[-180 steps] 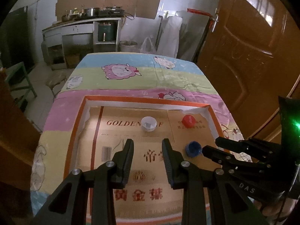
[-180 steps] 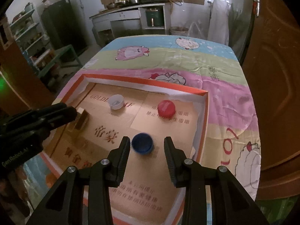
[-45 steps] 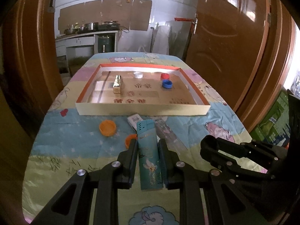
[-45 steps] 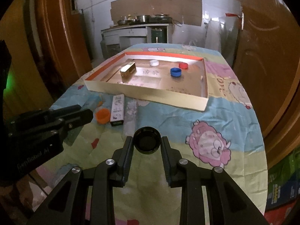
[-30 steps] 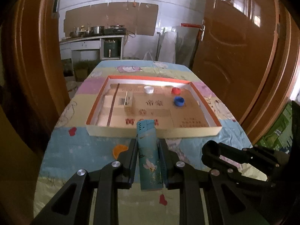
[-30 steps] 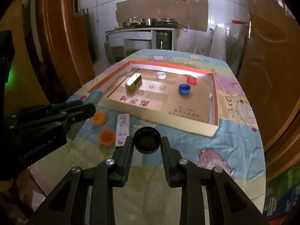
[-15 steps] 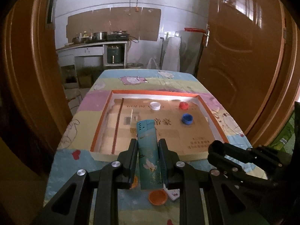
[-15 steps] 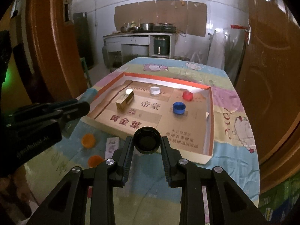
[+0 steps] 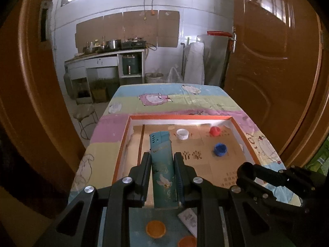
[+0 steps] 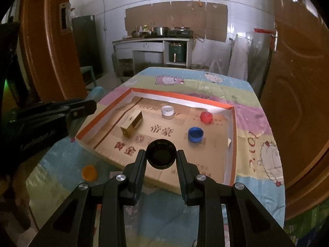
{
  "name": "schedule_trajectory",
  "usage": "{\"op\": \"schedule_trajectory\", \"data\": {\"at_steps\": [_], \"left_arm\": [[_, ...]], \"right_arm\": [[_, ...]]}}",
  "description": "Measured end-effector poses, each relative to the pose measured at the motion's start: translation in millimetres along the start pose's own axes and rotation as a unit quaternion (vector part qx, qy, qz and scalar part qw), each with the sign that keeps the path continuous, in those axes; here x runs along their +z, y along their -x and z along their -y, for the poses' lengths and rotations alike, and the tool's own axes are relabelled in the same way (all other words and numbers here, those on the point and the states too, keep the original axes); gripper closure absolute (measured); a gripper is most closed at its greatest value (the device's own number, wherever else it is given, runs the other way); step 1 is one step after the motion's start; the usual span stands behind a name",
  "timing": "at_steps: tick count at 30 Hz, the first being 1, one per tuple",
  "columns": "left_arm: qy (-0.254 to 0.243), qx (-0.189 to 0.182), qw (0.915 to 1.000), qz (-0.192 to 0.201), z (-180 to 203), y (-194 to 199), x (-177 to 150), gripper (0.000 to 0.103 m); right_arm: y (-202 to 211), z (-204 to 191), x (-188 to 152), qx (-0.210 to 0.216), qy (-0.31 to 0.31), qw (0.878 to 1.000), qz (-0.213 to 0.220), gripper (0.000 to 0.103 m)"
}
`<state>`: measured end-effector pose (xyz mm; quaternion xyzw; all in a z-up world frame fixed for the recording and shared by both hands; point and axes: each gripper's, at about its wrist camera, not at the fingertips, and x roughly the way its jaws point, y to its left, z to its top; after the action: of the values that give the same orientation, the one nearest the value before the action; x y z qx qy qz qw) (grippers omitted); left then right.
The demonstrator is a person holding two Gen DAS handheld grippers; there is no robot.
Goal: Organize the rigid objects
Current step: 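Carry the black cap and blue lighter over the box tray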
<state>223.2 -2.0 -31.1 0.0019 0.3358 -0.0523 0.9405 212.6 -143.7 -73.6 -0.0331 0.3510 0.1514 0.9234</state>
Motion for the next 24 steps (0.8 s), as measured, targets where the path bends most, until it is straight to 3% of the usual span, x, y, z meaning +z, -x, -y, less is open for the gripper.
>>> {"op": "schedule_trajectory", "data": {"at_steps": [14,24], "left_arm": [[-0.008,0.007,0.9999,-0.002,-3,-29,36,0.080],[0.005,-0.001,0.9996,-0.028,-18,-63,56,0.080]], "right_arm": [[-27,13,36,0.010,-0.007,1.000,0.008,0.073],[-51,23,57,0.016,-0.013,1.000,0.000,0.073]]}}
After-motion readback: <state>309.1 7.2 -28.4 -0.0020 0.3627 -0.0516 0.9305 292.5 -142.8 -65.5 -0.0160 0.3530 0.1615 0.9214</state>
